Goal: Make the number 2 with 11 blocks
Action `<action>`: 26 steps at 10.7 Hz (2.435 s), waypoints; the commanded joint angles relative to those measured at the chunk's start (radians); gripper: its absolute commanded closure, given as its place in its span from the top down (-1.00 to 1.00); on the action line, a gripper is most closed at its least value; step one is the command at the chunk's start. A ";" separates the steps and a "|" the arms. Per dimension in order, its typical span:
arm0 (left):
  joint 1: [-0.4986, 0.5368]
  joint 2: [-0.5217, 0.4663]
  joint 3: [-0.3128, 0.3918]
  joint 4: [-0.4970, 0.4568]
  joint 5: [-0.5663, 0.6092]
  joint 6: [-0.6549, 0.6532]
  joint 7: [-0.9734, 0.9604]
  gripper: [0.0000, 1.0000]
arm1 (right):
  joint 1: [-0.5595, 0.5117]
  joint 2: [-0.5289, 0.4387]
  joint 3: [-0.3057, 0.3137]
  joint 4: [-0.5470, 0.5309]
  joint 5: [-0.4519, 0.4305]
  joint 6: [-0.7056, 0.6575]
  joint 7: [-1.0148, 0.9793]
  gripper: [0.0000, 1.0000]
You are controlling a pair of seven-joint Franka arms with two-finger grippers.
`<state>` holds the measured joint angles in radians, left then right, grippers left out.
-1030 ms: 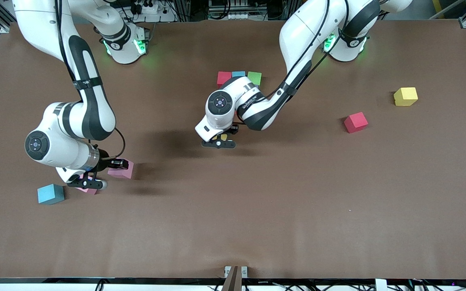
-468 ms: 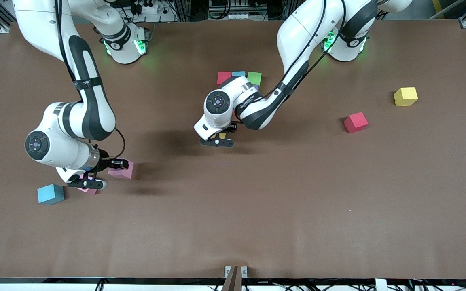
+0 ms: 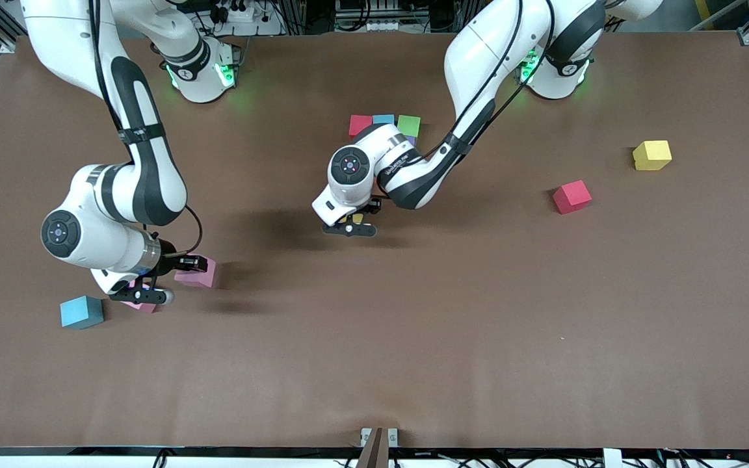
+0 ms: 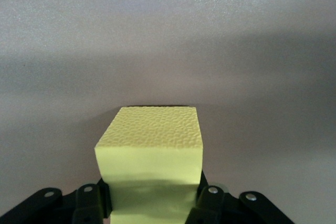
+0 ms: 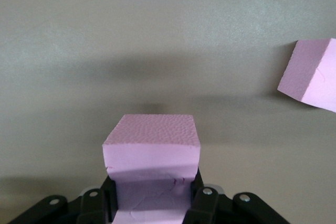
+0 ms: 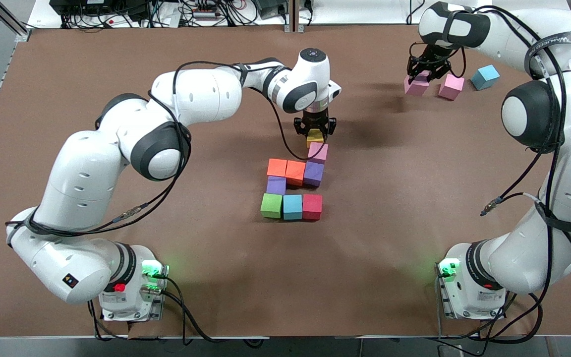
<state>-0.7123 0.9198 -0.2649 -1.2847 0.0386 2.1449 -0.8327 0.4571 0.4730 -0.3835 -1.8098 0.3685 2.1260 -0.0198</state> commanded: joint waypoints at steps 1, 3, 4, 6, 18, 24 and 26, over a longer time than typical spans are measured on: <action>-0.016 0.004 0.020 0.005 -0.031 0.029 0.007 -0.21 | -0.005 -0.002 0.005 0.017 0.012 -0.018 0.004 -0.47; -0.016 0.007 0.020 0.005 -0.032 0.050 0.006 -0.20 | -0.006 -0.002 0.005 0.017 0.012 -0.018 0.004 -0.47; -0.016 0.007 0.020 0.005 -0.032 0.052 0.007 -0.13 | -0.006 -0.002 0.003 0.018 0.012 -0.018 0.004 -0.47; -0.016 0.007 0.023 0.002 -0.031 0.052 0.007 0.99 | -0.008 -0.002 0.003 0.024 0.012 -0.020 0.003 -0.47; 0.046 -0.275 0.128 -0.039 0.015 -0.185 -0.158 1.00 | 0.003 -0.001 0.005 0.033 0.012 -0.015 0.000 -0.47; 0.301 -0.546 0.138 -0.353 0.095 -0.293 0.067 1.00 | 0.200 -0.004 0.014 0.033 0.010 0.006 -0.049 -0.46; 0.411 -0.663 0.136 -0.564 0.095 -0.142 0.127 1.00 | 0.290 -0.005 0.015 0.035 0.010 0.026 -0.116 -0.48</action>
<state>-0.3708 0.3970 -0.1213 -1.6216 0.1211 1.8843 -0.7554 0.6920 0.4734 -0.3626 -1.7795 0.3698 2.1440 -0.0832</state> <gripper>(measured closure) 0.000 0.458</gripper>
